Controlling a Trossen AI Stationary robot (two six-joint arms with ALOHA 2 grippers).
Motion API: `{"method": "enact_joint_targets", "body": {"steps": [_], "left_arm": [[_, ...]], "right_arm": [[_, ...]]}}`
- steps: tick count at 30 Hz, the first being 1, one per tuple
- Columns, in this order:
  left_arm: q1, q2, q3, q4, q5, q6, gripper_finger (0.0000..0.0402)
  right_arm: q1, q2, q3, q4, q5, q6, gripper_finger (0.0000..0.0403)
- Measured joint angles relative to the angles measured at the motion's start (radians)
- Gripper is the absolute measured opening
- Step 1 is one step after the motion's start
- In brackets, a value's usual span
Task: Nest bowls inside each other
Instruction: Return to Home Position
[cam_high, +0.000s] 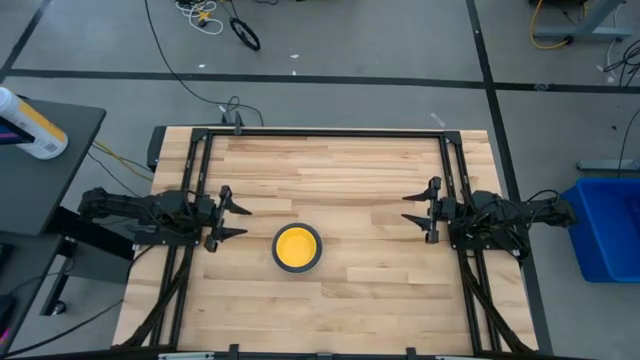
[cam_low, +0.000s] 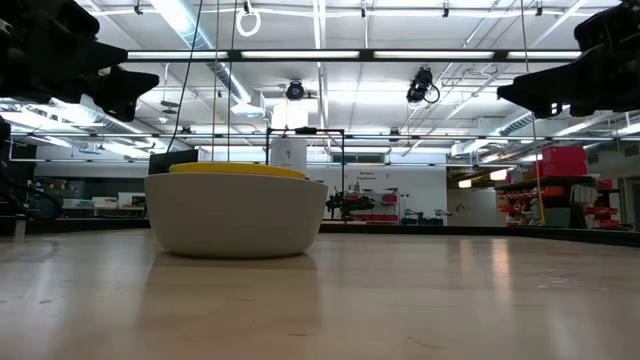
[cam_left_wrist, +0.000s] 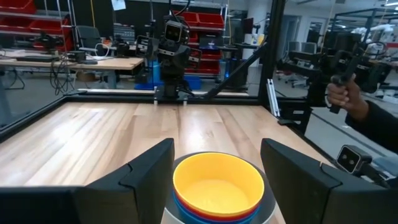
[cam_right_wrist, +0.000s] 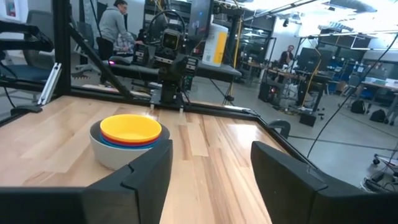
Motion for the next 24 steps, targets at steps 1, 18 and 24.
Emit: {"method": "enact_joint_targets", "body": {"steps": [1, 18, 24], "left_arm": [[0.0, 0.002, 0.0, 0.0, -0.001, 0.003, 0.0247], [0.0, 0.002, -0.001, 0.004, -0.011, 0.088, 0.0247], [0.0, 0.002, -0.001, 0.004, -0.011, 0.129, 0.0247]], "right_arm": [[0.0, 0.003, 0.0, 0.0, 0.0, 0.0, 0.0227], [0.0, 0.025, 0.0, 0.0, -0.001, 0.0, 0.0199], [0.0, 0.025, 0.0, 0.0, -0.001, 0.0, 0.0188]]}}
